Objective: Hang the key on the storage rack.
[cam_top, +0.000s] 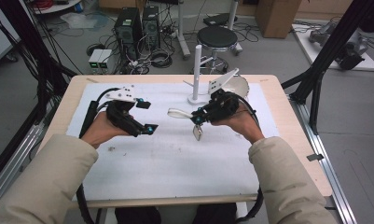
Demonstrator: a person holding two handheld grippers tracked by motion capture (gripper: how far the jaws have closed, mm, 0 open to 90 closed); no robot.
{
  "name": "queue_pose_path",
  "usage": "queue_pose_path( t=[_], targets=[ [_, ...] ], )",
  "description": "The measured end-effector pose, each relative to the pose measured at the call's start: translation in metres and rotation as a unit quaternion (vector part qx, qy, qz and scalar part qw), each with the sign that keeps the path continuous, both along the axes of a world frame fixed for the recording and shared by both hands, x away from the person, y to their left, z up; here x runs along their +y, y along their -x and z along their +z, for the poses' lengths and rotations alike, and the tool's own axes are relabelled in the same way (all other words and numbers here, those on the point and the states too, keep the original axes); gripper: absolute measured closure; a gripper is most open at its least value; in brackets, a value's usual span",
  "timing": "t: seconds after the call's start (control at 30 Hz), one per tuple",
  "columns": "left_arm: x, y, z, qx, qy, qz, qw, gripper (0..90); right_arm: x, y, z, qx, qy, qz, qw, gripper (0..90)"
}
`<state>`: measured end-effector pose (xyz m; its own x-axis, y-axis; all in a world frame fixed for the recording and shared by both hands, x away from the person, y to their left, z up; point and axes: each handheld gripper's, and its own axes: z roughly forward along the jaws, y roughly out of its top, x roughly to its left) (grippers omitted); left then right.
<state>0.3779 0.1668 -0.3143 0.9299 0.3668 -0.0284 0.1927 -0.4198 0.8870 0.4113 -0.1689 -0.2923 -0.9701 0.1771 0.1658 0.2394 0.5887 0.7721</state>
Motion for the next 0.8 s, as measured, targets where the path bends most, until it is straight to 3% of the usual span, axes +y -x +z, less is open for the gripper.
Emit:
queue_pose_path(
  t=[0.23,0.3,0.57,0.63,0.67,0.8],
  targets=[
    [0.032,0.006,-0.008,-0.025,0.038,0.055,0.9975,1.7,-0.020,-0.013,0.003,0.017,-0.049,-0.057,0.9970,74.8],
    [0.040,0.008,-0.011,-0.027,0.051,0.063,0.9964,1.7,-0.024,-0.016,0.003,0.019,-0.054,-0.068,0.9961,74.8],
    [0.065,0.024,-0.027,-0.048,0.067,0.084,0.9931,1.7,-0.039,-0.030,0.001,0.021,-0.064,-0.126,0.9897,74.8],
    [0.073,0.031,-0.033,-0.056,0.077,0.096,0.9909,1.7,-0.040,-0.032,0.001,0.017,-0.065,-0.130,0.9892,74.8],
    [0.078,0.034,-0.037,-0.060,0.081,0.104,0.9894,1.7,-0.042,-0.035,0.002,0.016,-0.066,-0.145,0.9871,74.8],
    [0.096,0.046,-0.051,-0.076,0.112,0.134,0.9817,1.7,-0.045,-0.040,0.002,0.019,-0.071,-0.160,0.9843,74.8]
  ],
)
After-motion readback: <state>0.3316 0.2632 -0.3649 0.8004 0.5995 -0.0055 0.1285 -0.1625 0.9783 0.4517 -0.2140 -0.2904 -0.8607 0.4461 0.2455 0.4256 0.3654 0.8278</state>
